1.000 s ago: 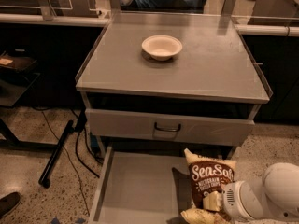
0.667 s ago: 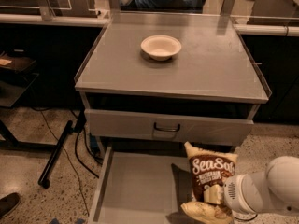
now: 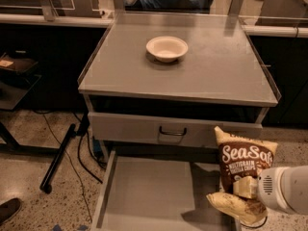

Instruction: Pick brown chip bag from middle drawer and place on counter

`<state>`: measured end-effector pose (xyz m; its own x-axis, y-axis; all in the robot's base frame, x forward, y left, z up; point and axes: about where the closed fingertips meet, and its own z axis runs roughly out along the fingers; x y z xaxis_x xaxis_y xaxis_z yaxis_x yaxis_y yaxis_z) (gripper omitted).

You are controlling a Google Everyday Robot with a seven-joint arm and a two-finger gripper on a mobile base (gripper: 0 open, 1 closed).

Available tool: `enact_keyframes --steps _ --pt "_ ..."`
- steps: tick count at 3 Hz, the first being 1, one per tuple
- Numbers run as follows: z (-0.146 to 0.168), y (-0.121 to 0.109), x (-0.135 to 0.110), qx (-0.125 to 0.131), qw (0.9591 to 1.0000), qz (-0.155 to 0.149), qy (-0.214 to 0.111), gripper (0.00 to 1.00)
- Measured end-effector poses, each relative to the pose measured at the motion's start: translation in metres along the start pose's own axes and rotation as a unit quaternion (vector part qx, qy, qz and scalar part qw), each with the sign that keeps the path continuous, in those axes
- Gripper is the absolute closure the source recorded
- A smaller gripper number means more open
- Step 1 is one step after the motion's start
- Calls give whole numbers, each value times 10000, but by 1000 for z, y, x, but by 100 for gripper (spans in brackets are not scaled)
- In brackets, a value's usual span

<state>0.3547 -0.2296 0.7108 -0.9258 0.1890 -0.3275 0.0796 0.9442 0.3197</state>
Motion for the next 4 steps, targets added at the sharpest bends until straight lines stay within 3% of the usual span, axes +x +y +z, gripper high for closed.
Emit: enact_keyframes --steps 1,2,3,4 --pt "-36 2 -20 240 9993 -89 -265 100" --pt "-42 3 -24 286 9990 -114 -316 100" --pt "-42 3 -32 276 9988 12 -400 100" --pt "-67 -4 -63 364 9955 280 -829 100"
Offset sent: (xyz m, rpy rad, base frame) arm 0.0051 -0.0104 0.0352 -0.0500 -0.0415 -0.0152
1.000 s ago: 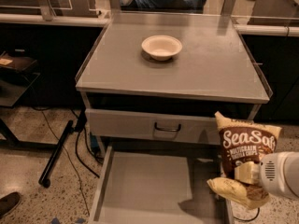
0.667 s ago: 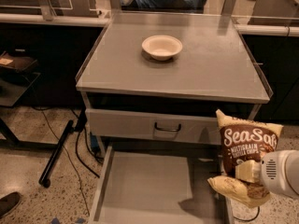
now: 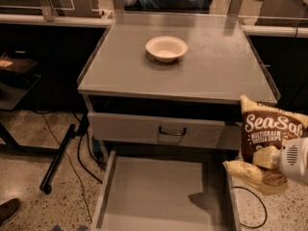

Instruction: Pick brown chip bag from middle drawer and place on counter

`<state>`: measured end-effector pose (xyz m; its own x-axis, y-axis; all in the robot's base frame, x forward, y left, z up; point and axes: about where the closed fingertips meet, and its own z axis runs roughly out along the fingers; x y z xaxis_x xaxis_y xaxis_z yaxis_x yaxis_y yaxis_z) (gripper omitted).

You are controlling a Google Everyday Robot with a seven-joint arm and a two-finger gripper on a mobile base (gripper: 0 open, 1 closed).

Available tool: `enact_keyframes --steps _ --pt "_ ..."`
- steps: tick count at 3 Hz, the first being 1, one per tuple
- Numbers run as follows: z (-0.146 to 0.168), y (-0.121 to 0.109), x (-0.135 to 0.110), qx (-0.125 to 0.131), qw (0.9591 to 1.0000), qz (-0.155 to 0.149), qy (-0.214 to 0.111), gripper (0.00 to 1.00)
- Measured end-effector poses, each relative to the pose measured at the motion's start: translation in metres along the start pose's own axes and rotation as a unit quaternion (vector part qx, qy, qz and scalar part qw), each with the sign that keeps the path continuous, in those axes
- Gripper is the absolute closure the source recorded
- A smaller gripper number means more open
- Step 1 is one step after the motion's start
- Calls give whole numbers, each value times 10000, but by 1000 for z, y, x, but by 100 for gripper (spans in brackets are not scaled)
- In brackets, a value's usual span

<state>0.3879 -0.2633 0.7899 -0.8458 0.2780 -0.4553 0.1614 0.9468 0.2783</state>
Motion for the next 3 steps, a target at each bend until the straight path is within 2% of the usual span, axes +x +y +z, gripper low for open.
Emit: enact_keyframes --steps 1,2,3 --pt "-45 2 -81 225 9965 175 -782 100" --pt "-45 2 -82 224 9965 174 -781 100" --pt "-34 36 -110 -80 9972 70 -743 100"
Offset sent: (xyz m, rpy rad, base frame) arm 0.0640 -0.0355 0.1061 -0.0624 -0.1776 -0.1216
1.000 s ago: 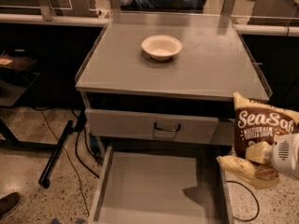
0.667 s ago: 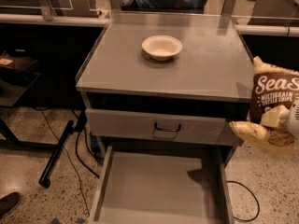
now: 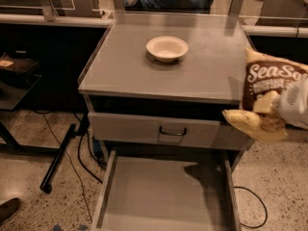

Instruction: Pick brown chip bag from middle drawer and place on counter

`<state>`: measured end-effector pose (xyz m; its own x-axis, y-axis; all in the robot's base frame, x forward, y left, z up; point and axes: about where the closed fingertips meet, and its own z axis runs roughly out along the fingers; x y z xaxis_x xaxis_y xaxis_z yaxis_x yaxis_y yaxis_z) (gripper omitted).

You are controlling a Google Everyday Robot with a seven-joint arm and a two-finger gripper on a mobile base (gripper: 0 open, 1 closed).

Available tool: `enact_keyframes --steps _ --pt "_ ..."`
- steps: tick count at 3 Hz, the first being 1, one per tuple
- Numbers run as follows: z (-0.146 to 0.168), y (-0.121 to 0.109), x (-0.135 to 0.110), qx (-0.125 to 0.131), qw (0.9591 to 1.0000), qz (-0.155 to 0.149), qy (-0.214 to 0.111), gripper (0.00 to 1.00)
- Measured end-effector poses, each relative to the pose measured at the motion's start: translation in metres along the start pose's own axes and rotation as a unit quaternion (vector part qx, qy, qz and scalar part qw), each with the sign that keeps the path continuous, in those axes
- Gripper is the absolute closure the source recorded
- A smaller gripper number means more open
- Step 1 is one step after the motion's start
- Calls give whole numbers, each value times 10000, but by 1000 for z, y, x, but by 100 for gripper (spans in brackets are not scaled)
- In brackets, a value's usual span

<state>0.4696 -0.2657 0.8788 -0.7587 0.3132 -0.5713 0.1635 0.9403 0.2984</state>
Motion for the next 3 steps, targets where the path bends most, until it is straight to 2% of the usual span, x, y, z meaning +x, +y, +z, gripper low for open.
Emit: enact_keyframes --steps 1,2,3 --pt "17 50 -29 -340 9991 -227 100 100" --pt "34 78 -42 -572 9976 -339 208 100" --pt "36 83 -45 -608 9973 -357 221 100"
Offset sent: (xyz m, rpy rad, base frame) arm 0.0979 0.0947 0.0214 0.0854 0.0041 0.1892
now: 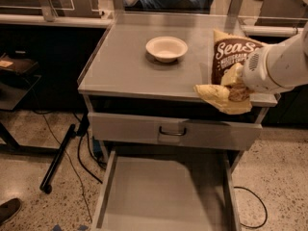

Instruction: Pick brown chip bag from middle drawer and place on counter

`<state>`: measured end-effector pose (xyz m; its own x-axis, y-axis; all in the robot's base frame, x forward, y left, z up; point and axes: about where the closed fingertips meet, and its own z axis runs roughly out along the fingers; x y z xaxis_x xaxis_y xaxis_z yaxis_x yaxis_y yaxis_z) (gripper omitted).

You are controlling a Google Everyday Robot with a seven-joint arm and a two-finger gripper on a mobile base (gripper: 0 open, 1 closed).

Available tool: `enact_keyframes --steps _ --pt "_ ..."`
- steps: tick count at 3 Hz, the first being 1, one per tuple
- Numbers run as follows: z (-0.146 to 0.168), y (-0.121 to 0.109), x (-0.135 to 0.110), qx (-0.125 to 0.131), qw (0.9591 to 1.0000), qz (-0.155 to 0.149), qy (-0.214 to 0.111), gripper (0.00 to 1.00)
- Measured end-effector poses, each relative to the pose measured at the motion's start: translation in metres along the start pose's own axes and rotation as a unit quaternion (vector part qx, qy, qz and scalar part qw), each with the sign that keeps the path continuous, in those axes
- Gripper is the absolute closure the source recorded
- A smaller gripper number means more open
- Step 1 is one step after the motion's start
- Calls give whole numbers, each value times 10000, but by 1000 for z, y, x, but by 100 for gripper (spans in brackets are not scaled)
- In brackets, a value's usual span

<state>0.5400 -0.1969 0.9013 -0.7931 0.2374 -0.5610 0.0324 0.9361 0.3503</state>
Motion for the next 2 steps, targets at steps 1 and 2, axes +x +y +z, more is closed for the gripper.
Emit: enact_keyframes --steps 1,2 --pt "8 -8 -23 126 9998 134 -37 100" --pt "20 -18 -79 368 9991 215 -69 100"
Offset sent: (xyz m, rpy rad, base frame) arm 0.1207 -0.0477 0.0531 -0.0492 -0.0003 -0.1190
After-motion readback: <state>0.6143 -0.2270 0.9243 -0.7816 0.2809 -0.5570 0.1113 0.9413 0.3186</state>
